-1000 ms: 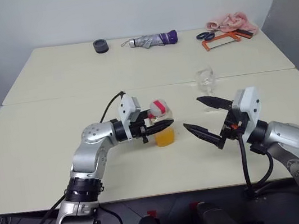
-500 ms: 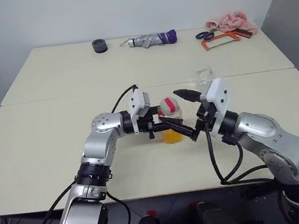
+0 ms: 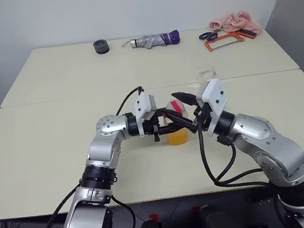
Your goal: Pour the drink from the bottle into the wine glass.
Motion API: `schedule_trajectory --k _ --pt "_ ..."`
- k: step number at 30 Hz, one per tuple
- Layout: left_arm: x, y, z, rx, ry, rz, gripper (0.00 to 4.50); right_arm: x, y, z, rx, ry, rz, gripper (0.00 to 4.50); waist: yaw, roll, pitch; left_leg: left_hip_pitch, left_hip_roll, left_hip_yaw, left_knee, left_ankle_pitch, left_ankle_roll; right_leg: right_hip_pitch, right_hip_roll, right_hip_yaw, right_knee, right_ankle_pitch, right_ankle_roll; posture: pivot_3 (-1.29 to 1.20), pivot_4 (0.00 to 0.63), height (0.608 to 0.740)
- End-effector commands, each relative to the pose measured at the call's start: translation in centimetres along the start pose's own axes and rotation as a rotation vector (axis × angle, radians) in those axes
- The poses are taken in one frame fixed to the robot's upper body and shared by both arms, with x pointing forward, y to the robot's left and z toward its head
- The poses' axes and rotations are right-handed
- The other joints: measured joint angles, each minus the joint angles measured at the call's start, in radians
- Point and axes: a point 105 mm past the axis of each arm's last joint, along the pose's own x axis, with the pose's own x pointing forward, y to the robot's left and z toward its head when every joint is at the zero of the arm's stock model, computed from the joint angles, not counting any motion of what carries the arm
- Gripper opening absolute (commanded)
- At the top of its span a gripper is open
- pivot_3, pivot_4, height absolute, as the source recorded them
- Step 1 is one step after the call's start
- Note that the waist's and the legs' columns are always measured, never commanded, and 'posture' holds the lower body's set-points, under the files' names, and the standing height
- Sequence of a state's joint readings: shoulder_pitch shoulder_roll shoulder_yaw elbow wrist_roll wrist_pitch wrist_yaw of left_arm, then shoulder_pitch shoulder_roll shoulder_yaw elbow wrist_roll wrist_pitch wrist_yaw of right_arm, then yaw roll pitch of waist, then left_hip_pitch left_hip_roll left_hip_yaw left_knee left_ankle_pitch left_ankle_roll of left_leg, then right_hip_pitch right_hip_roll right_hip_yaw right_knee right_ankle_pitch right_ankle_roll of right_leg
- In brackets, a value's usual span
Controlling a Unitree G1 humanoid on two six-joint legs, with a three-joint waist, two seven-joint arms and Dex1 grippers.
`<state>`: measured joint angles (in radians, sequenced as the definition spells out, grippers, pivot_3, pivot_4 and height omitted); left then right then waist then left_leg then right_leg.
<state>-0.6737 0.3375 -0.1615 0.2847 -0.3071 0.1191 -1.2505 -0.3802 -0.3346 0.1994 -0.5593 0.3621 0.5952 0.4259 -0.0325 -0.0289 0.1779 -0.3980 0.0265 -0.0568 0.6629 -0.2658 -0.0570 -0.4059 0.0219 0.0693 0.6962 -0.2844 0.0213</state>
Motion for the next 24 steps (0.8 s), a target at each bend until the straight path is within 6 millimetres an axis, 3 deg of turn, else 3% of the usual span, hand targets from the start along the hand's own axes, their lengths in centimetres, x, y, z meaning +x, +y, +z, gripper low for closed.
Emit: schedule_trajectory --k 1,4,8,11,16,18,21,24 --pt "0.2 0.2 1.6 0.062 -0.037 -0.003 1.87 -0.1 0.5 0.5 -0.020 -0.026 0.040 1.86 0.000 0.000 0.000 0.000 0.000 0.000 0.000 0.000 0.000 0.000 0.000 0.000 0.000 0.000 0.000 0.00 0.150 0.740" --pt "0.2 0.2 2.0 0.065 -0.045 -0.009 1.87 -0.1 0.9 0.3 -0.017 -0.024 0.101 1.86 0.000 0.000 0.000 0.000 0.000 0.000 0.000 0.000 0.000 0.000 0.000 0.000 0.000 0.000 0.000 0.00 0.150 0.740" --pt "0.2 -0.4 2.5 0.074 -0.048 -0.061 1.86 -0.4 1.2 0.0 -0.061 0.000 0.408 1.86 -0.001 0.000 0.000 0.000 0.000 0.001 0.000 0.000 0.000 0.000 0.000 0.000 0.000 0.000 0.000 0.00 0.150 0.740" --pt "0.0 -0.7 2.6 0.087 -0.022 -0.095 1.86 -0.6 0.1 -0.1 -0.114 0.087 0.598 1.86 -0.002 0.002 0.002 0.001 0.000 0.001 0.000 0.000 0.000 0.000 0.000 0.000 0.000 0.000 0.000 0.00 0.150 0.740" --pt "0.1 -0.4 2.9 0.087 -0.031 -0.063 1.85 -0.5 -1.9 0.7 -0.109 0.079 0.555 1.86 0.000 0.002 0.002 0.000 0.001 -0.001 0.000 0.000 0.000 0.000 0.001 -0.002 0.000 0.000 -0.001 0.00 0.150 0.740" --pt "0.1 -0.1 2.9 0.080 -0.037 -0.028 1.85 -0.6 -2.9 1.2 -0.085 0.029 0.436 1.86 0.001 0.002 0.002 -0.001 0.001 -0.002 0.000 0.000 0.000 0.000 0.000 -0.002 0.000 0.000 -0.001 0.00 0.150 0.740" --pt "0.1 0.5 2.6 0.074 -0.027 0.018 1.85 -1.7 -3.2 3.0 -0.058 -0.062 0.284 2.89 0.003 0.002 0.002 -0.002 0.000 -0.002 0.000 0.000 0.000 0.000 -0.003 -0.002 0.000 0.000 -0.001 0.00 0.150 0.740" --pt "0.1 0.9 2.5 0.077 -0.016 0.046 1.85 -2.7 -2.0 4.1 -0.057 -0.099 0.202 3.92 0.003 0.002 0.002 -0.003 0.000 -0.002 0.000 0.000 0.000 -0.001 -0.006 -0.002 0.000 -0.001 -0.001 0.00 0.150 0.740"
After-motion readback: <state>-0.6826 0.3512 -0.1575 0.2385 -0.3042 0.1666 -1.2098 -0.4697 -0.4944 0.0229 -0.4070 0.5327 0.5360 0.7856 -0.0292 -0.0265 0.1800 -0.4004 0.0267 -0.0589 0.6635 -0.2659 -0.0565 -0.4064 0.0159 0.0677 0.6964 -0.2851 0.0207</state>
